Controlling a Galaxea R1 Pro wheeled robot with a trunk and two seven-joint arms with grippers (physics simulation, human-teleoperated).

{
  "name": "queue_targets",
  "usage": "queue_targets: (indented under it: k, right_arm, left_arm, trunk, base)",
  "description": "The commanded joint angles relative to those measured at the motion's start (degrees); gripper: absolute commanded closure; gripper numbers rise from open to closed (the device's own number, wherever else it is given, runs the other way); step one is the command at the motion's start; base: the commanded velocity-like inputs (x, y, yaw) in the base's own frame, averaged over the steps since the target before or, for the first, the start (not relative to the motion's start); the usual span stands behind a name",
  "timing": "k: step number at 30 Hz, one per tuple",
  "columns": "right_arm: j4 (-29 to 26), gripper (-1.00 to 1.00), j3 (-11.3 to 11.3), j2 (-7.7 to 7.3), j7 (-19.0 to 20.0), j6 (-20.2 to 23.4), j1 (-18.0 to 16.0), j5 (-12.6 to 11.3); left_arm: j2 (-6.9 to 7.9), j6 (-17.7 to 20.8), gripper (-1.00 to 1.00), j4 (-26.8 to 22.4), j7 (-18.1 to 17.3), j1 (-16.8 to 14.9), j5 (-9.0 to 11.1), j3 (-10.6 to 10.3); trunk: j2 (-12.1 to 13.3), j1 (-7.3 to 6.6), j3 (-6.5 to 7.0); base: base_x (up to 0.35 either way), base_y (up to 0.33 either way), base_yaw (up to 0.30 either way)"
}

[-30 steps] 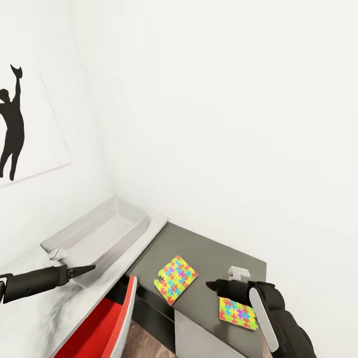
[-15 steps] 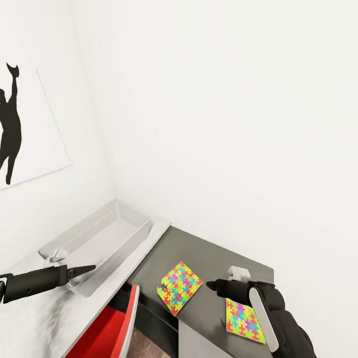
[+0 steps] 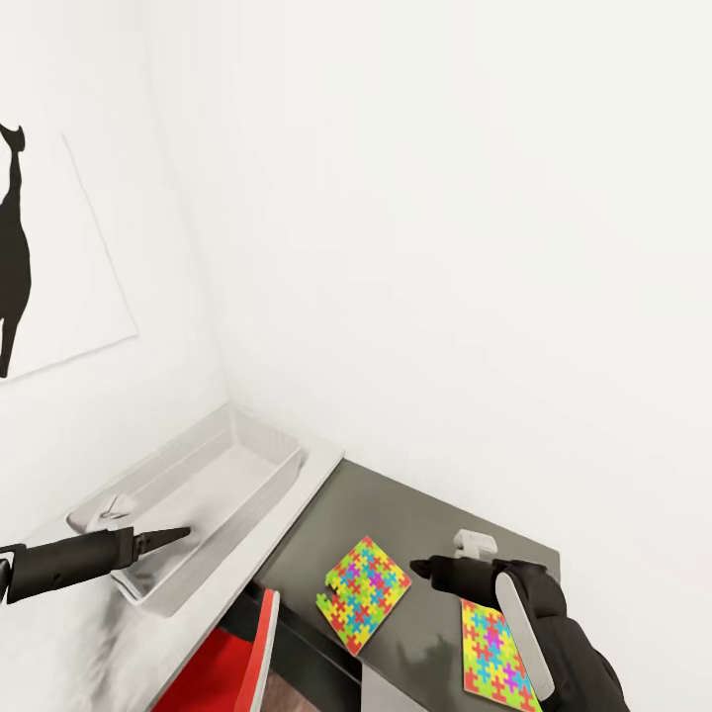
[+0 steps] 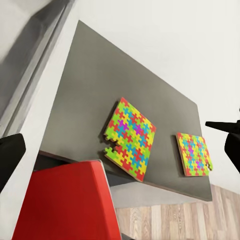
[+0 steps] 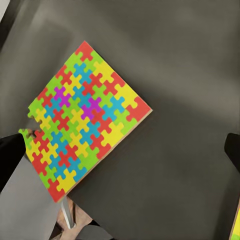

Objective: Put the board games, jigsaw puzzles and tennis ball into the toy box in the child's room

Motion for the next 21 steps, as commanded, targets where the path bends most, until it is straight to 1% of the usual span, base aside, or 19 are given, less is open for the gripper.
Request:
queue_targets:
  k: [1, 21]
  right_arm:
    - [-0.04, -1.0, -0.09, 0.03, 0.39, 0.23, -0.05, 0.35]
    - [0.33, -1.0, -0.06, 0.03, 0.47, -0.41, -0.05, 0.37]
  left_arm:
    - [0.01, 0.57, -1.0, -0.02, -0.26, -0.06, -0.05, 0.03]
    - [-0.07, 0.55, -1.0, 0.0, -0.16, -0.06, -0.09, -0.06]
  trunk:
    - [-0.13, 0.04, -0.13]
    - [-0.13, 0.04, -0.13]
  base:
    - [0.012, 0.003, 0.0]
    - [0.002, 0.0, 0.0]
